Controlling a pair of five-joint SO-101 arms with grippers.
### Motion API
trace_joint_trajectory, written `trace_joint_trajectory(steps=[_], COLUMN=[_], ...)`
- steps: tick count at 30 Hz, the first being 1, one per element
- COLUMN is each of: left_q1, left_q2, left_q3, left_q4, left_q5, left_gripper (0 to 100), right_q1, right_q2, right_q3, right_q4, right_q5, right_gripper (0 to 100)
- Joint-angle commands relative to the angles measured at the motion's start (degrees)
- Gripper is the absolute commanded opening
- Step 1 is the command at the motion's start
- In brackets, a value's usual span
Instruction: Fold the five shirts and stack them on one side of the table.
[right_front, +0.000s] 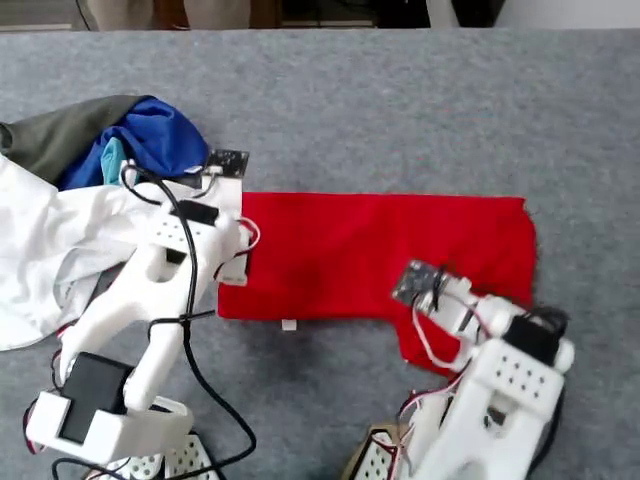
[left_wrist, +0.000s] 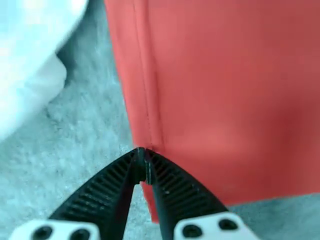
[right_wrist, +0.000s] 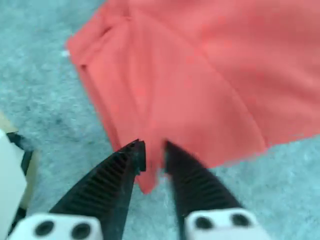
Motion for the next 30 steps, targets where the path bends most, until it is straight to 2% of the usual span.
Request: trace_joint_trajectory(steps=[1, 3, 10, 16, 20, 25, 30], left_q1=[0.4, -1.0, -6.1, -6.5, -6.8, -6.5, -6.5], left_q2=[-2.8, -2.8, -2.7, -2.7, -2.7, -2.7, -2.7], left_q3=[1.5, 2.8, 8.8, 9.4, 9.4, 9.4, 9.7], left_q4=[-2.1, -4.3, -11.3, -11.8, -11.8, -11.8, -11.8], left_q5=[-0.2, -0.1, -0.3, -0.3, -0.3, -0.3, -0.3], left_gripper=[2, 2, 2, 2, 2, 2, 2], right_q1=[-0.8, -0.7, -0.6, -0.7, -0.3, -0.7, -0.5], right_q2=[-4.7, -4.9, -4.9, -4.9, -4.9, -4.8, -4.7], right_q3=[4.6, 7.3, 10.9, 11.3, 11.2, 11.4, 16.5], right_q4=[-0.9, -0.9, -0.8, -0.7, 2.6, 2.4, -2.0], right_q5=[2.5, 4.6, 5.5, 5.5, 9.9, 10.4, 12.5], right_gripper=[26.3, 27.7, 21.8, 18.6, 18.8, 21.7, 22.8])
